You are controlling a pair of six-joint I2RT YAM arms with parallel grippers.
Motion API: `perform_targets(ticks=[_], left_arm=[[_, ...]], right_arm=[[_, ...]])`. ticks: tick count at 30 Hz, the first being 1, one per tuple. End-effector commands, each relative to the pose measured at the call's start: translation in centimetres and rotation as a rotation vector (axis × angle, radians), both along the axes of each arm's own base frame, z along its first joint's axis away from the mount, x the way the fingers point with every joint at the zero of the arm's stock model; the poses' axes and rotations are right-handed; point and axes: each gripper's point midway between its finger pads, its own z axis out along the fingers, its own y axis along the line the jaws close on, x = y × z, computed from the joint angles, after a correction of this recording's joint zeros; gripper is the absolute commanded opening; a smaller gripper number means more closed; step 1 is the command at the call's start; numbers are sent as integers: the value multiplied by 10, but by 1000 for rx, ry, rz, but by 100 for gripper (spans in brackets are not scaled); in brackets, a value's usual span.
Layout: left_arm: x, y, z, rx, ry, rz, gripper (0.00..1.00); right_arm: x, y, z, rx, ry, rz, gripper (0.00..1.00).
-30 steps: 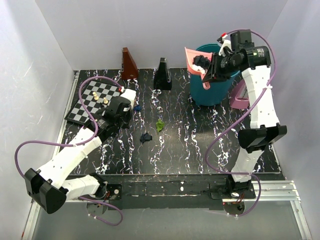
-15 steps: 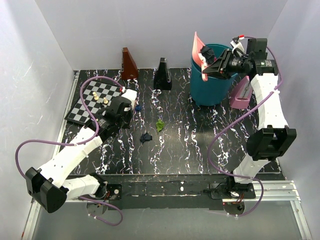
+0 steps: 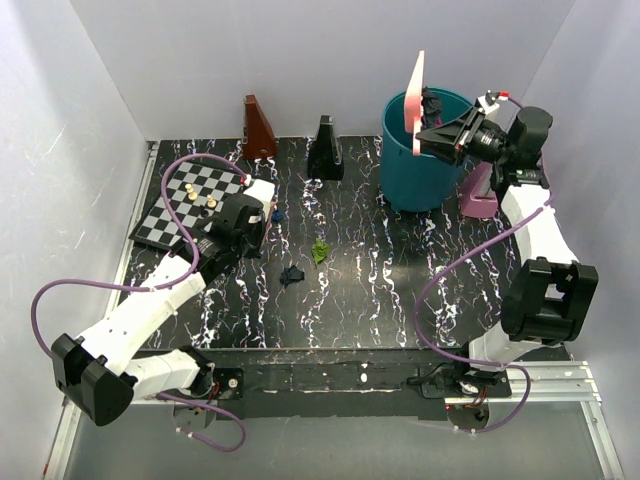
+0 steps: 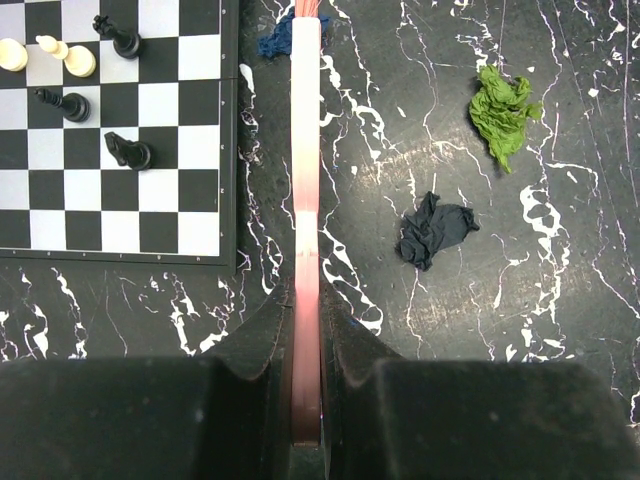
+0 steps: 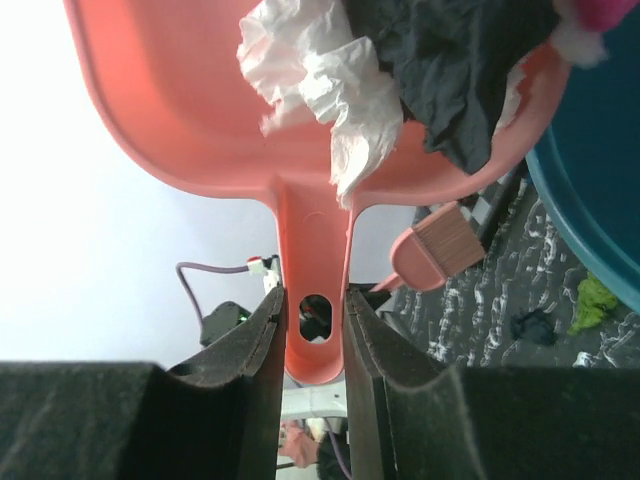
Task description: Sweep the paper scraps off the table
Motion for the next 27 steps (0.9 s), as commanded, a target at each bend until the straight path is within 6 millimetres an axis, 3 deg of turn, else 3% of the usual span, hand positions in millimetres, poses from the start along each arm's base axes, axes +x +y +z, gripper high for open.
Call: perform_targets(ticks=[1, 10, 14, 22, 27], left_arm=[[1, -1, 5, -15, -26, -7, 0], [1, -3, 4, -24, -22, -15, 0], [1, -4, 3, -22, -16, -15, 0], [1, -5, 3, -25, -18, -18, 0], [1, -5, 2, -27, -11, -21, 0]], right_arm=[[-20, -2, 42, 165, -150, 57, 1], [-25, -6, 20, 295, -126, 64, 1], [-26, -6, 25, 291, -142, 70, 1], [-40, -5, 56, 265, -265, 100, 1], [-38, -8, 47, 347, -243, 93, 1]])
